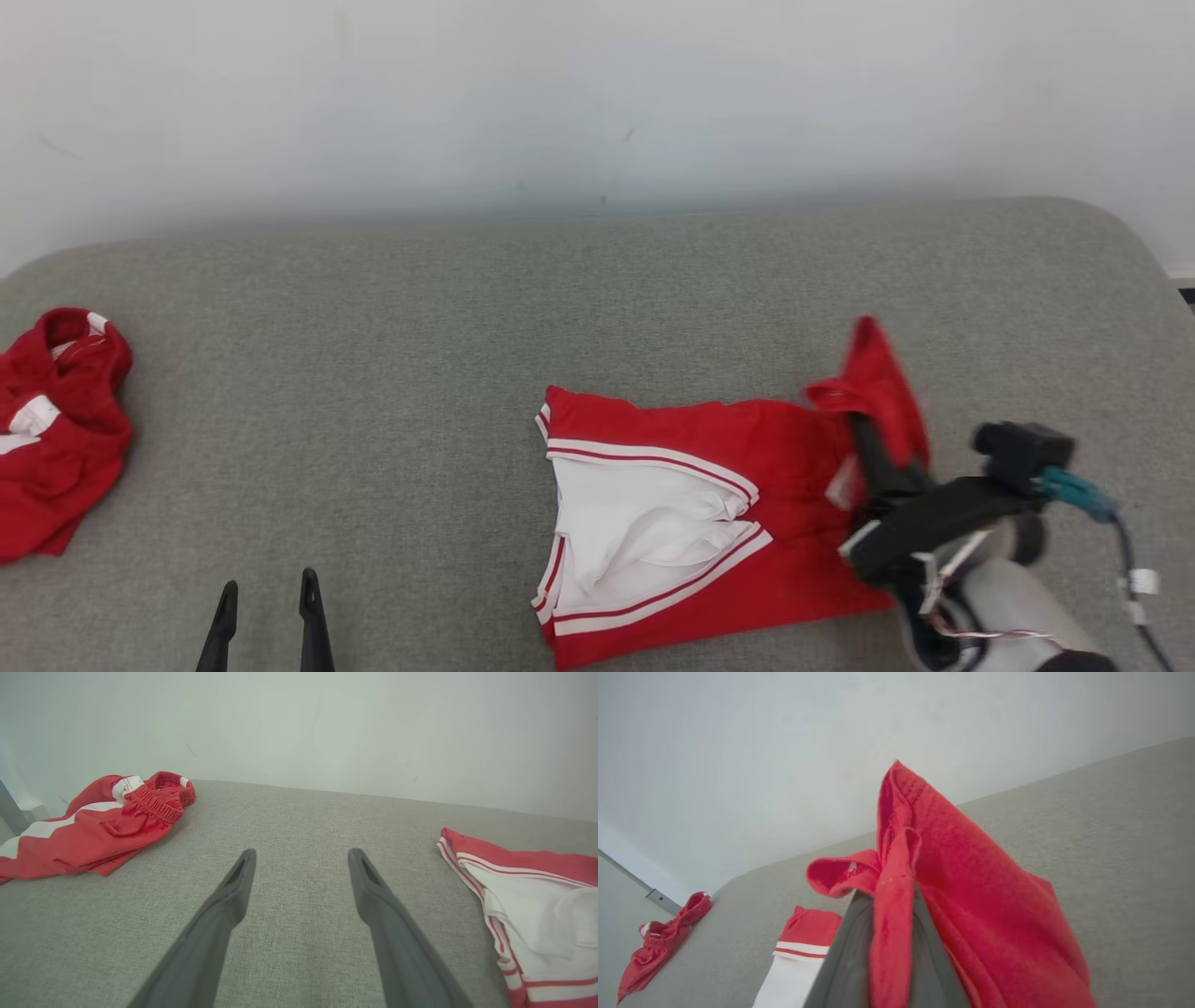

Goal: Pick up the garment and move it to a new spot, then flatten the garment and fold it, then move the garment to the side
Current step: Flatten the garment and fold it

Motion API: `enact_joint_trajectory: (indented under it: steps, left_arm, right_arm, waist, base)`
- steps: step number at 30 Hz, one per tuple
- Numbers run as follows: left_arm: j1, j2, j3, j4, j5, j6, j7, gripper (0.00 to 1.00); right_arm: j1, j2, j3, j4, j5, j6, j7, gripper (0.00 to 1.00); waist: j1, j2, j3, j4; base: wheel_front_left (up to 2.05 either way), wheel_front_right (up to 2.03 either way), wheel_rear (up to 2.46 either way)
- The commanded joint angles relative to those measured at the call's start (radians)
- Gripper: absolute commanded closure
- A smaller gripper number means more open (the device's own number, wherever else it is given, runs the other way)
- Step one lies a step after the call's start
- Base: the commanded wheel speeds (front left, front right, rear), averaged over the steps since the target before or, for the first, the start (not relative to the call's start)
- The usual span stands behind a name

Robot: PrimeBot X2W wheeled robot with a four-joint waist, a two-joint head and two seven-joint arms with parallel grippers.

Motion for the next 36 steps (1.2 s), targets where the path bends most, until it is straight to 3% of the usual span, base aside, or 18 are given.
enact_joint_trajectory:
  steps: [1,5,12,18,28,30,31,36]
  left_arm:
    - [0.005,-0.001,0.002,0.001,0.006,0.002,-0.003,0.00]
    - [-0.009,-0.001,-0.014,0.006,0.006,0.002,-0.003,0.00]
    - [-0.043,0.000,-0.047,0.016,-0.006,0.008,-0.003,0.00]
    - [-0.069,-0.001,-0.080,0.025,-0.014,0.012,-0.003,0.00]
    - [-0.094,-0.001,-0.111,0.042,-0.029,0.022,-0.003,0.00]
    - [-0.101,-0.001,-0.113,0.045,-0.032,0.023,-0.003,0.00]
    - [-0.102,-0.001,-0.113,0.045,-0.034,0.026,-0.003,0.00]
    - [-0.090,-0.001,-0.100,0.039,-0.030,0.027,-0.003,0.00]
  right_arm:
    - [-0.001,0.013,0.009,-0.009,0.007,-0.002,0.004,1.00]
    - [-0.047,0.112,0.060,-0.006,-0.010,-0.002,0.010,1.00]
    - [-0.131,0.202,0.100,0.119,-0.055,-0.002,-0.013,1.00]
    - [-0.192,0.220,0.137,0.230,-0.051,-0.002,-0.040,1.00]
    - [-0.237,0.221,0.290,0.368,0.044,-0.002,-0.066,1.00]
    - [-0.246,0.221,0.305,0.378,0.059,-0.002,-0.068,0.51]
    - [-0.248,0.222,0.313,0.376,0.069,-0.002,-0.069,0.00]
    - [-0.258,0.221,0.279,0.320,0.050,-0.002,-0.069,0.00]
  waist:
    - [0.0000,0.0000,0.000,0.008]
    - [0.0000,0.0000,0.005,0.045]
    - [0.0000,0.0000,0.023,0.121]
    - [0.0000,0.0000,0.048,0.168]
    - [0.0000,0.0000,0.060,0.196]
    - [0.0000,0.0000,0.059,0.195]
    - [0.0000,0.0000,0.059,0.193]
    - [0.0000,0.0000,0.051,0.163]
  base:
    - [0.00,0.00,0.00]
    - [0.00,0.00,0.00]
    - [0.00,0.00,0.00]
    - [0.00,0.00,0.00]
    - [0.00,0.00,0.00]
    - [0.00,0.00,0.00]
    - [0.00,0.00,0.00]
    - [0.00,0.00,0.00]
